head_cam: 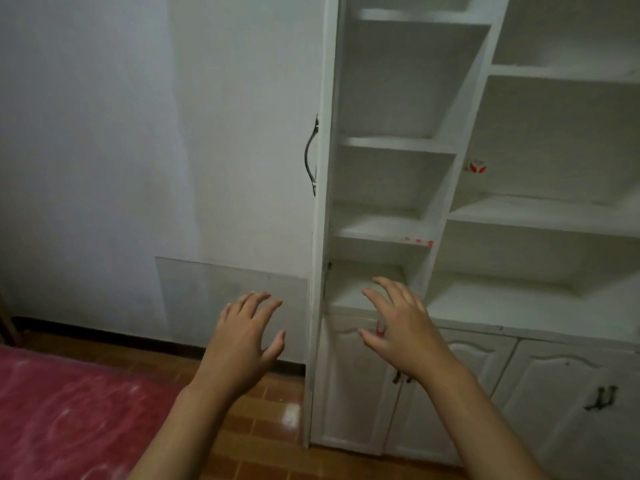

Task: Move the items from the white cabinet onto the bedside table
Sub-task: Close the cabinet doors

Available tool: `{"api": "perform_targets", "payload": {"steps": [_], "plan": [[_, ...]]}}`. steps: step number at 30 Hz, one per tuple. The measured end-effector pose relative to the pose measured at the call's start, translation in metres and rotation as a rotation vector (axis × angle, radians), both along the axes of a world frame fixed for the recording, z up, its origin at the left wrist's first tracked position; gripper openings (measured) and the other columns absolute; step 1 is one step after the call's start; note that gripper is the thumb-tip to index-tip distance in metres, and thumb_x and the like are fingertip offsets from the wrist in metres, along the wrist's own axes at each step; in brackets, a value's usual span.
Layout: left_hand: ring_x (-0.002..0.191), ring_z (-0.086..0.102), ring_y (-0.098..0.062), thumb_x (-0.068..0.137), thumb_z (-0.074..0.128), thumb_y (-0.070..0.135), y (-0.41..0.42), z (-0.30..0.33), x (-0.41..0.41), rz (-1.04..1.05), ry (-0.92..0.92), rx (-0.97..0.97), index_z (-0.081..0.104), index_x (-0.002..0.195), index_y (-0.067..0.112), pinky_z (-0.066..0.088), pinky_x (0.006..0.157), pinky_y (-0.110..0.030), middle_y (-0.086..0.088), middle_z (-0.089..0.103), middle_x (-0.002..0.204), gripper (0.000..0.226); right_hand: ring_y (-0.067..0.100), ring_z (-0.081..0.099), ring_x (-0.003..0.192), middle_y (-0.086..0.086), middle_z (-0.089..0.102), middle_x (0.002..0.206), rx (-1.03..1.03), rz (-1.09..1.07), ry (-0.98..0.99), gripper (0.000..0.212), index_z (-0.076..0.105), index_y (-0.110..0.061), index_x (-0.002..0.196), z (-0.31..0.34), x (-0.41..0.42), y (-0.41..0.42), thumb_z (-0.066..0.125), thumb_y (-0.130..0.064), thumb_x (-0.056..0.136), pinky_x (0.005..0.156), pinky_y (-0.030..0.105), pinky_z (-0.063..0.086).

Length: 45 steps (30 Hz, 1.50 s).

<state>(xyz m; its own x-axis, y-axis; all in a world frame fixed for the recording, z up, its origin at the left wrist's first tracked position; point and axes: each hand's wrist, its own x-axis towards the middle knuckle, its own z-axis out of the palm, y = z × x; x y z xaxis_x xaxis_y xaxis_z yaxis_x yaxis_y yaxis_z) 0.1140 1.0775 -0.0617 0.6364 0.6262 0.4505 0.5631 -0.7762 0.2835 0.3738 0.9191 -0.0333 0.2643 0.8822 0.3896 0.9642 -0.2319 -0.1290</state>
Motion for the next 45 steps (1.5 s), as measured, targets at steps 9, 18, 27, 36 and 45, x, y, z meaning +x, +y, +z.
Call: {"api": "perform_targets", "payload": {"steps": [9,18,27,36,45], "plan": [[0.142,0.036,-0.015,0.096,0.045,0.057,0.08,0.033,0.048,-0.116,-0.061,0.061,0.04,0.15,0.031,0.032,0.118,-0.038,0.006,0.041,0.153,0.06,0.024,0.024,0.153,0.002,0.025,0.166,0.136,0.05,-0.227,0.07,0.036,-0.028,0.155,0.084,-0.006,0.076,0.059,-0.053,0.094,0.123,0.055,0.026],[0.138,0.043,-0.018,0.096,0.037,0.066,0.111,0.073,0.102,-0.2,-0.139,0.189,0.034,0.153,0.029,0.038,0.116,-0.044,0.002,0.046,0.151,0.068,0.029,0.017,0.158,0.01,0.027,0.167,0.287,0.181,-0.602,0.066,0.042,-0.018,0.154,0.151,-0.008,0.127,0.062,-0.045,0.097,0.121,0.057,0.028],[0.134,0.043,-0.015,0.096,0.043,0.068,0.116,0.075,0.119,-0.237,-0.177,0.246,0.037,0.15,0.03,0.035,0.112,-0.037,0.003,0.05,0.146,0.067,0.024,0.013,0.159,0.008,0.029,0.168,0.276,0.179,-0.732,0.056,0.049,-0.017,0.148,0.158,0.016,0.131,0.057,-0.046,0.101,0.116,0.058,0.032],[0.136,0.043,-0.013,0.097,0.047,0.065,0.107,0.074,0.149,-0.353,-0.213,0.248,0.035,0.153,0.032,0.043,0.111,-0.042,0.006,0.047,0.148,0.066,0.025,0.016,0.159,0.009,0.033,0.166,0.313,0.152,-0.703,0.052,0.054,-0.015,0.145,0.154,0.041,0.103,0.062,-0.042,0.101,0.115,0.057,0.036],[0.142,0.037,-0.017,0.098,0.047,0.058,0.096,0.078,0.201,-0.431,-0.159,0.27,0.023,0.157,0.04,0.035,0.117,-0.043,0.003,0.041,0.153,0.066,0.027,0.015,0.159,0.012,0.028,0.168,0.311,0.033,-0.653,0.062,0.05,-0.013,0.149,0.144,0.085,0.07,0.071,-0.035,0.096,0.121,0.054,0.031]]}}
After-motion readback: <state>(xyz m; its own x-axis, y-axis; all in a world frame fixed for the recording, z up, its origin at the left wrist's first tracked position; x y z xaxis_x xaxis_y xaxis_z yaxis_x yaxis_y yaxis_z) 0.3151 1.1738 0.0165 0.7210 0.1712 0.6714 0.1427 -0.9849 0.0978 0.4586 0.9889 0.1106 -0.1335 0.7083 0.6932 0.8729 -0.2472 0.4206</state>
